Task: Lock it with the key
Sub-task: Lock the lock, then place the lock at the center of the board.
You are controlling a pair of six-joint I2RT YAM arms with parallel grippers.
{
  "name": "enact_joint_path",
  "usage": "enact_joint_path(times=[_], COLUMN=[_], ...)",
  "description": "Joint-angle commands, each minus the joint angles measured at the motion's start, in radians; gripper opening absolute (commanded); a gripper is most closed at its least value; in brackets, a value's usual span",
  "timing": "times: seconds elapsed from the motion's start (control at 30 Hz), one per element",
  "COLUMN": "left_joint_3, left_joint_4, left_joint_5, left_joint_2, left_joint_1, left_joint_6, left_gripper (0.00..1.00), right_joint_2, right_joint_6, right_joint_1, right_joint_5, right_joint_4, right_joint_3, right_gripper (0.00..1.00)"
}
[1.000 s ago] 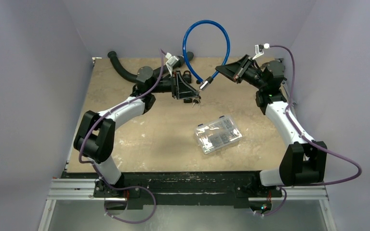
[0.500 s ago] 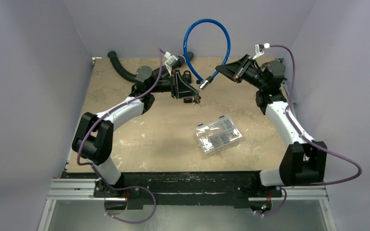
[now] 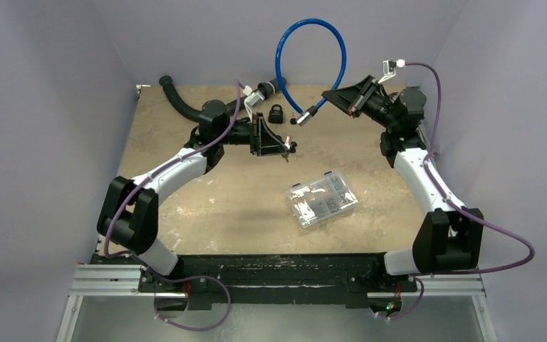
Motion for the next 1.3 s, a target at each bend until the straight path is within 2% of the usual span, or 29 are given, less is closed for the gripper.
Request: enact_joint_path(times=[0.0,0.23,0.47,0.67,0.93,1.13,1.27], left_joint_3=[-0.016,-0.046,-0.066,-0.04,0.02,0.014,-0.055], left_joint_4=[-0.071,-0.113,-0.075,-0.018,-0.003,-0.018,-0.055], left_joint_5=[0.002,-0.043,-0.114,-0.129,-0.165,-0.144,-0.14], left_joint_2=[-0.064,-0.098,-0.137,-0.156,-0.218,-0.265,-0.311], left_joint_1=[0.01,0.076,0.255,0.435,0.625,0.672,0.671], left_joint_6=[0.084,0.084,0.019,-0.053,-0.089,-0.058,-0.03], left_gripper=[0.0,0.0,0.0,0.0,0.0,0.0,0.0], right_joint_2=[-0.01,-0.02,-0.02,0.02,0.182,0.267,0.319], right_joint_6=[0.01,-0.131,-0.373,-0.503,-0.652,-0.673,-0.731], right_joint_1=[-0.009,0.0,0.04,0.163,0.315,0.369,0.382], right_joint_5=[0.016,0.036,0.043,0.071,0.106,0.095,0.095], right_joint_4=[0.094,-0.054,-0.25,-0.288,-0.323,-0.309,-0.359], right_joint_3=[0.052,0.025,-0.014,-0.039,0.008,0.049,0.088], right_gripper=[0.0,0.0,0.0,0.0,0.0,0.0,0.0])
